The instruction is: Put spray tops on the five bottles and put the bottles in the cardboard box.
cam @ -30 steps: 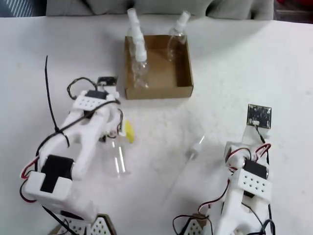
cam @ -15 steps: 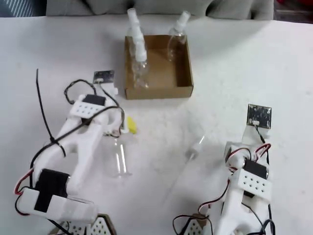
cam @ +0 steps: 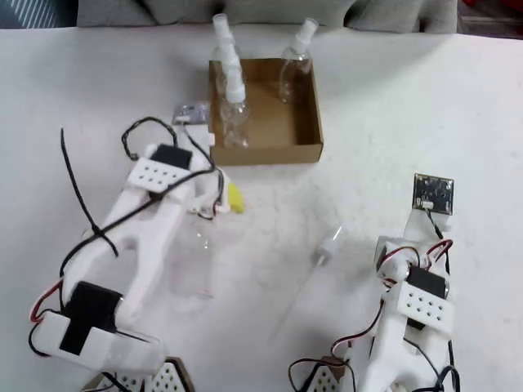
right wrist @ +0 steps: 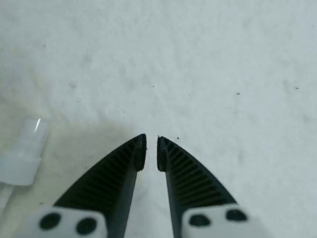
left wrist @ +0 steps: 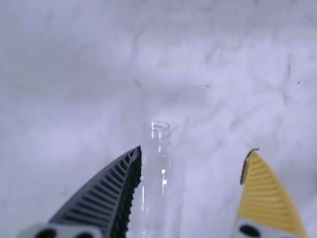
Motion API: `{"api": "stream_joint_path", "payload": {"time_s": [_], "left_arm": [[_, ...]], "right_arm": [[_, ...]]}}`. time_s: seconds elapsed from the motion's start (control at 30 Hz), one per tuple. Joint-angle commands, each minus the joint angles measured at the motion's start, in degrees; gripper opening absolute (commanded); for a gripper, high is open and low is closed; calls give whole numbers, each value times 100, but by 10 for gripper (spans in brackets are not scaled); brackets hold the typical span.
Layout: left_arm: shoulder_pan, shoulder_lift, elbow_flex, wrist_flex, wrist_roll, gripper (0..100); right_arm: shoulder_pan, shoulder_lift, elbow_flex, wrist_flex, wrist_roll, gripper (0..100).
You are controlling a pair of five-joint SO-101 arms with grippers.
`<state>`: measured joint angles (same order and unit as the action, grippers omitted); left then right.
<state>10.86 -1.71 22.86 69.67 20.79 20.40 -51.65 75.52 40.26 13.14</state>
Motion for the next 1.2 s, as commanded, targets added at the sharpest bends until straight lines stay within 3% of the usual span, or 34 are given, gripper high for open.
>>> {"api": "stream_joint_path", "payload": {"time_s": [0.0, 0.3, 0.5, 0.6, 0.77, 0.83, 1.17], "left_arm": [[-295, -356, -501, 404, 9, 317], [-1754, -1525, 141, 519, -756, 317], [-2958, -1789, 1292, -325, -756, 317], [-3407, -1789, 1749, -791, -747, 317], [-3916, -1789, 2119, -1240, -747, 317], [-3996, -1789, 2136, -1257, -721, 317], [-4013, -1789, 2251, -1389, -712, 317]], "right_arm": [[-40, -92, -44, -57, 70, 19], [-286, -92, -44, -31, 70, 19], [-593, -101, -79, -31, 53, 21], [-1095, -101, -343, 198, 62, 21], [-2167, -48, -1653, 1807, -70, 21], [-2695, -48, -2092, 2176, -457, 22], [-5077, -40, -3279, 2229, -598, 22]]}}
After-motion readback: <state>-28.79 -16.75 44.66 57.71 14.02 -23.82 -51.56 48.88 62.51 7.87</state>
